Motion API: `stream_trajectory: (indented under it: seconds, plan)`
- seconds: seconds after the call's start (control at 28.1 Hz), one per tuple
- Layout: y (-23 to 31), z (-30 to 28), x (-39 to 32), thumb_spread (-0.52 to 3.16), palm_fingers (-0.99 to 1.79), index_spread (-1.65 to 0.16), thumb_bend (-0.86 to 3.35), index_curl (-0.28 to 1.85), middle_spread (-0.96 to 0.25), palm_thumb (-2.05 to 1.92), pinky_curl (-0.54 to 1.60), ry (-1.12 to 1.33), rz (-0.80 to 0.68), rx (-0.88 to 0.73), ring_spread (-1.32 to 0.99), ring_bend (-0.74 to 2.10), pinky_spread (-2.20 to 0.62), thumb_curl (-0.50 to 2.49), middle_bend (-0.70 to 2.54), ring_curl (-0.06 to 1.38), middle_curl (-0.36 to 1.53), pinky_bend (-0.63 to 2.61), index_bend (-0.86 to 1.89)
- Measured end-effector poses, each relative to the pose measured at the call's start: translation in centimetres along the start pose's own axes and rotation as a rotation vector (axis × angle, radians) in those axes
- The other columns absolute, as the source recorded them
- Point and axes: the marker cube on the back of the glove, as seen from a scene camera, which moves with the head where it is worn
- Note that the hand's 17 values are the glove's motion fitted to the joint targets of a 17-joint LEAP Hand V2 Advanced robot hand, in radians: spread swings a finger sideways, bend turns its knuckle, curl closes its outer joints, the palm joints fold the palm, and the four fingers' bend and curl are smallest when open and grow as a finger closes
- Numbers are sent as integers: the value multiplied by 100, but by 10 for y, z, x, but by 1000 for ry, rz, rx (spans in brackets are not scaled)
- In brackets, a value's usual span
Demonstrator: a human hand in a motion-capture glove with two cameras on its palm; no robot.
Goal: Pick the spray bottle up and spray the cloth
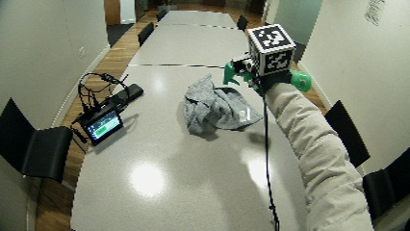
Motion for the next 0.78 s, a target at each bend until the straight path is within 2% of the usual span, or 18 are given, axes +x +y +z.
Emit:
stream_trajectory:
  seconds: [0.14,0.28,0.57,0.71,0.78]
  plan:
    - [-4,0,-5,38,99,-29,-3,25,-18,119,42,-123,59,6,-17,54,-25,64,25,46,51,48,10]
    - [-16,-11,-9,38,99,-29,-3,25,-17,119,42,-346,149,56,-17,53,-25,64,25,46,52,48,10]
    - [-42,-35,-19,52,94,-28,-3,24,-17,116,41,-956,373,178,-16,53,-23,63,24,47,53,44,9]
    - [-52,-28,-19,61,75,-28,-2,24,-17,114,40,-1343,451,198,-15,53,-19,62,29,48,55,32,10]
    - [-53,-20,-23,65,68,-28,-2,25,-17,114,40,-1440,455,183,-15,51,-17,61,31,48,56,28,11]
